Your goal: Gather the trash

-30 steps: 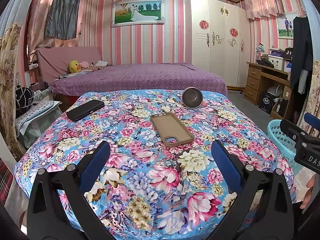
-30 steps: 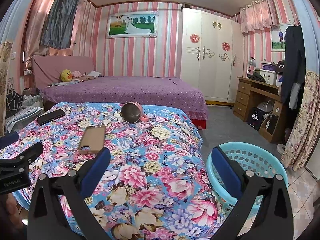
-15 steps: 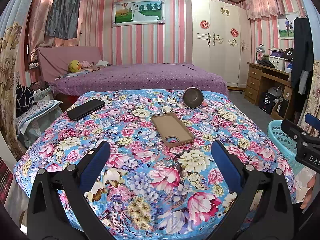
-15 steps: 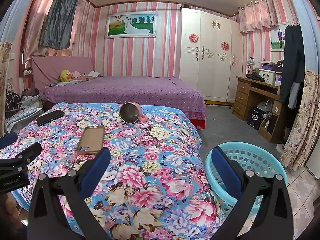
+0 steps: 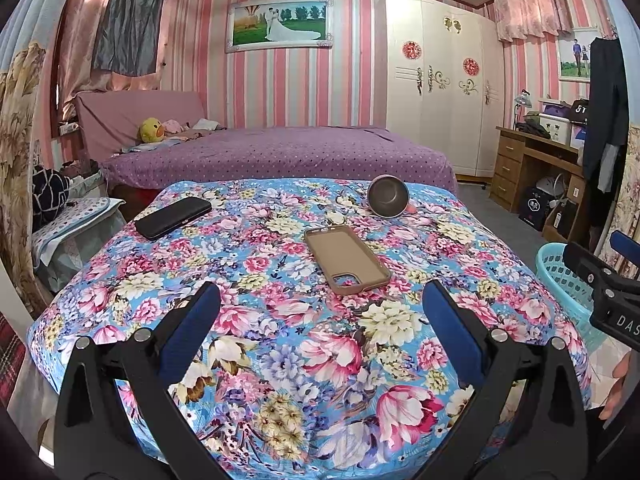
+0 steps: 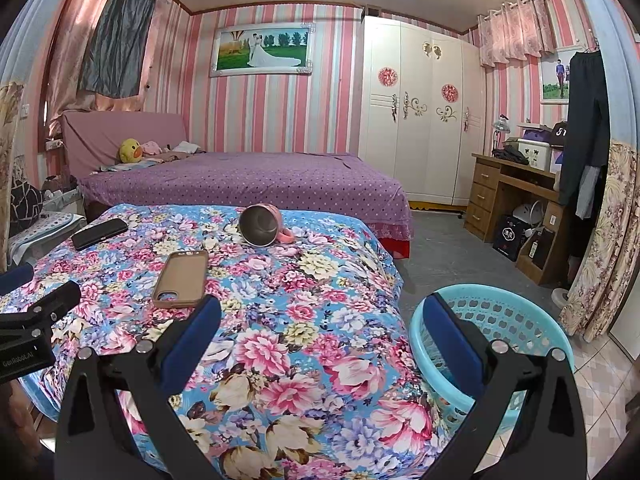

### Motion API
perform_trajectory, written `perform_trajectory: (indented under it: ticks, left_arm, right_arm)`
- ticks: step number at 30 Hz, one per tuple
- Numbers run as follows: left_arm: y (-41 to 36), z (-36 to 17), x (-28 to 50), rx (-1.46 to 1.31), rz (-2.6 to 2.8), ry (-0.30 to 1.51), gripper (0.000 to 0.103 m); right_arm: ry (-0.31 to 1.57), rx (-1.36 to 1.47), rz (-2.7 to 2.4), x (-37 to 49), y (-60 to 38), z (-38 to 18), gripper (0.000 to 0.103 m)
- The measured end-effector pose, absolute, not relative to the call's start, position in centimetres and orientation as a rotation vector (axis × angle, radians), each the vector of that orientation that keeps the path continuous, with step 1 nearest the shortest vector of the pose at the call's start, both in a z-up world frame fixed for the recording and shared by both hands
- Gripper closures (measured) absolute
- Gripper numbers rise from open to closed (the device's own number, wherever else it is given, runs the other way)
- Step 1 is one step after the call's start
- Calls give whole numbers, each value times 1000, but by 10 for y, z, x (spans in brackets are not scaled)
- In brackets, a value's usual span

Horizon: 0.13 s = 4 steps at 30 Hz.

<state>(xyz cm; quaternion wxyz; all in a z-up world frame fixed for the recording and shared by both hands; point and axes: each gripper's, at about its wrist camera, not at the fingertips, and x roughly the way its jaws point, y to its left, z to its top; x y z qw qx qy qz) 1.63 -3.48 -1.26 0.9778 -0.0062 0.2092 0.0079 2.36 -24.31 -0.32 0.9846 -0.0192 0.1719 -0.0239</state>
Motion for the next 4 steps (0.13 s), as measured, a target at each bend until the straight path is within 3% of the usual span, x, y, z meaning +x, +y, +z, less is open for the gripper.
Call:
perform_trajectory:
  ticks: [4]
  left_arm:
    - [-35,-13,15,-11,18,414,5]
  right_arm:
    - [345,-40,-48,24,-242,-3,4]
